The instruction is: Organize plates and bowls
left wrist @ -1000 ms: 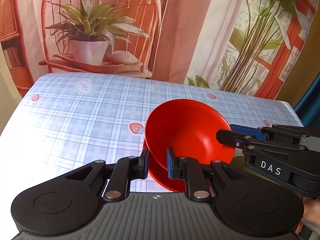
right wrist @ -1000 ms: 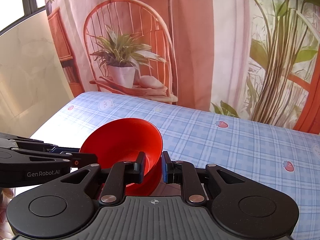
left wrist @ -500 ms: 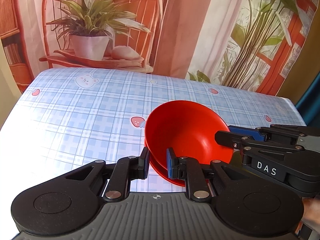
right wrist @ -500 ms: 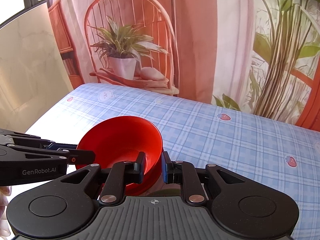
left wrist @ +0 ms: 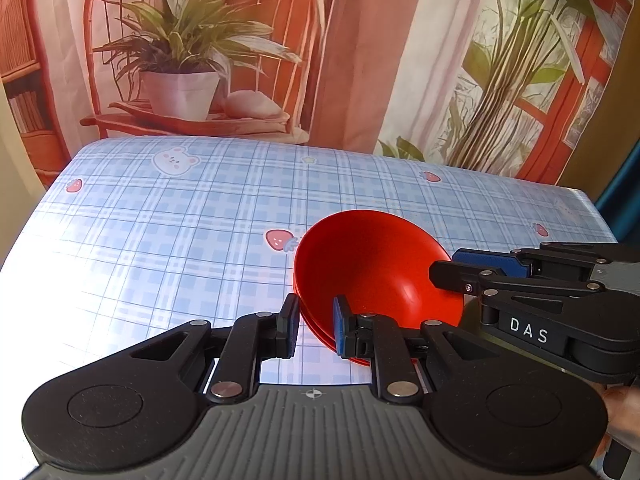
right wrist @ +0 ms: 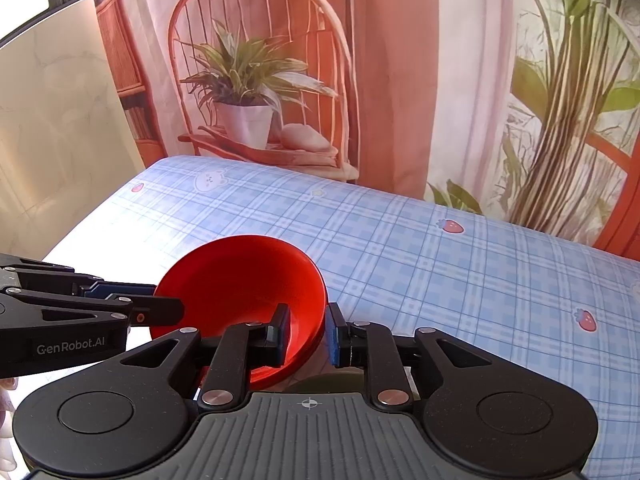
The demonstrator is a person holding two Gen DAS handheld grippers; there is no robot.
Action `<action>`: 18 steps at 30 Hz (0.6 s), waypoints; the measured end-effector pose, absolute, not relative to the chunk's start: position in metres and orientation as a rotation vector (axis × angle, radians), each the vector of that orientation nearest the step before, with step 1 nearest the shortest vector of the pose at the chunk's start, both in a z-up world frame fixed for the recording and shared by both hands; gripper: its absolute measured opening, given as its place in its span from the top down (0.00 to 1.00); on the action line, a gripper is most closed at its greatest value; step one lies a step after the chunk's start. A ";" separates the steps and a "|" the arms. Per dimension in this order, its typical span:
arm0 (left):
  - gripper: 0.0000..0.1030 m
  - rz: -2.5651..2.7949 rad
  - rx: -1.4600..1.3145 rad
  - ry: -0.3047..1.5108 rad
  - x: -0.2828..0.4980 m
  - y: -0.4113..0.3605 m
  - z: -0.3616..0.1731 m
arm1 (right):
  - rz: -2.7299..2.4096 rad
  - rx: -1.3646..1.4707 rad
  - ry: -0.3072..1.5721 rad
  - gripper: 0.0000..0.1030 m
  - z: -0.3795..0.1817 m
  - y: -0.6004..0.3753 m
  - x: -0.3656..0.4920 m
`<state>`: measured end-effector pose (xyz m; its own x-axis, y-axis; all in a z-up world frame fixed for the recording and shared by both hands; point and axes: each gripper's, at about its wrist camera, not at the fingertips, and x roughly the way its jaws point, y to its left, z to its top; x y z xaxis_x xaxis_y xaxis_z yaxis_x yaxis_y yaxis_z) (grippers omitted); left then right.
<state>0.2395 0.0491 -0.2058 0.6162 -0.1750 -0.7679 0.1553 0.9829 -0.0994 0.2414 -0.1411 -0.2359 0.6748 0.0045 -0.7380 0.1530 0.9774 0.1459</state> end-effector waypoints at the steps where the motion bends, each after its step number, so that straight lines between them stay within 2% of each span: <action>1: 0.82 -0.192 -0.026 0.886 0.239 0.050 -0.206 | -0.085 0.207 0.827 0.82 -0.237 -0.142 0.241; 18: 0.79 -0.190 -0.149 0.920 0.246 0.060 -0.221 | -0.064 0.262 0.865 0.79 -0.257 -0.146 0.250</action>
<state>0.2460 0.0600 -0.2213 0.5911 -0.2262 -0.7742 0.0993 0.9730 -0.2085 0.2502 -0.1465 -0.2570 0.6492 0.0504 -0.7589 0.1611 0.9660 0.2020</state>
